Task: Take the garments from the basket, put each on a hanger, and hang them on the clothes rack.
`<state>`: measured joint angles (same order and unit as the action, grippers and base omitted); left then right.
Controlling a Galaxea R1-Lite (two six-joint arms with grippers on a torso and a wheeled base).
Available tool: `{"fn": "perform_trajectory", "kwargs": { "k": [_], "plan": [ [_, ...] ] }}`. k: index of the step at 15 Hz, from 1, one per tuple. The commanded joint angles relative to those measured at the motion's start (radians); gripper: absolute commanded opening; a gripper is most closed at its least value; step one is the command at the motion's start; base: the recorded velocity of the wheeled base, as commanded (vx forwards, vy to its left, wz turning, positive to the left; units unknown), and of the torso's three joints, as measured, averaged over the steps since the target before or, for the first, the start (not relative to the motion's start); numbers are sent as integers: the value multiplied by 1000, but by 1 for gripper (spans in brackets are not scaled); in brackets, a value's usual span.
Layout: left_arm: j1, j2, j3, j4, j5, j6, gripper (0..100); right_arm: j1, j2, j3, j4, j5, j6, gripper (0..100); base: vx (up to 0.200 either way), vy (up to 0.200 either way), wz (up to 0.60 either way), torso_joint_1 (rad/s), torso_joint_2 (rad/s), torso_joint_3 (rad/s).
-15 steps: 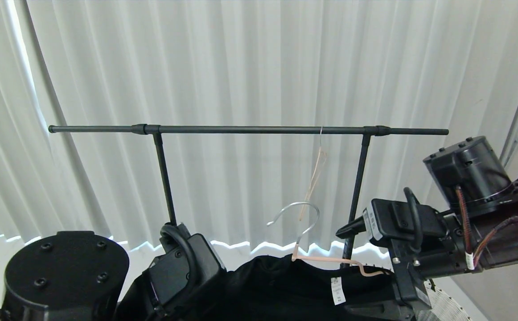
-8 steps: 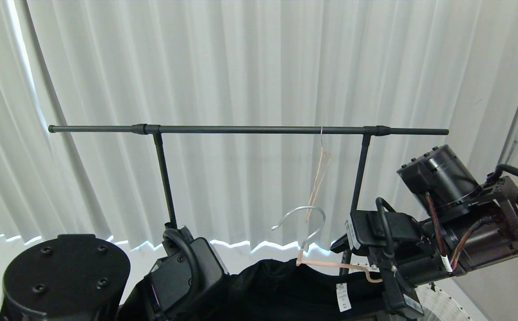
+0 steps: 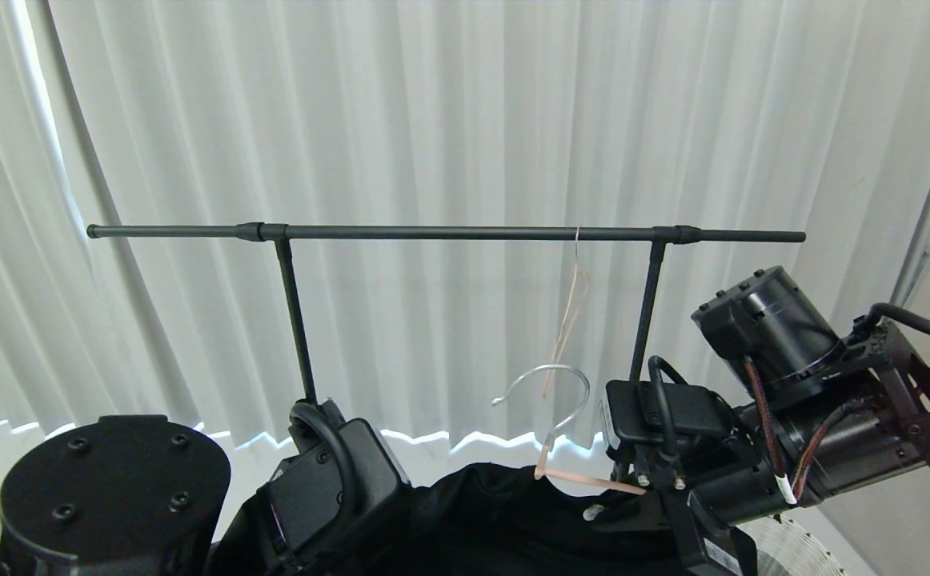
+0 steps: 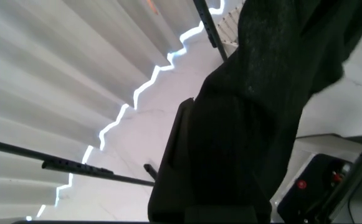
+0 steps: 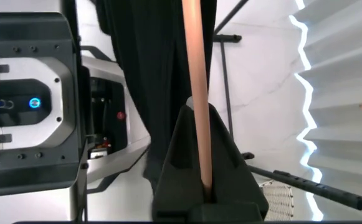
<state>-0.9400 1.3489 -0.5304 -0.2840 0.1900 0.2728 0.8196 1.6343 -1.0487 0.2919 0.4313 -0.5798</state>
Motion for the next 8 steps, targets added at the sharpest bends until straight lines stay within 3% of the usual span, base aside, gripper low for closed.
{"fn": "perform_trajectory", "kwargs": {
  "k": [1,5,6,8],
  "plan": [
    [0,3,3,-6,-1,0,0,9,6,-1,-7,1,0,0,0,0,0,0,0,0],
    [1,3,7,-7,3,0,0,9,-11,-1,-10,0,-9,0,0,0,0,0,0,0],
    [3,1,13,-7,3,-1,100,9,-25,1,-13,-2,-9,0,0,0,0,0,0,0],
    [6,-1,15,-7,3,-7,100,9,-50,3,-13,-2,-23,0,0,0,0,0,0,0]
  ]
}}
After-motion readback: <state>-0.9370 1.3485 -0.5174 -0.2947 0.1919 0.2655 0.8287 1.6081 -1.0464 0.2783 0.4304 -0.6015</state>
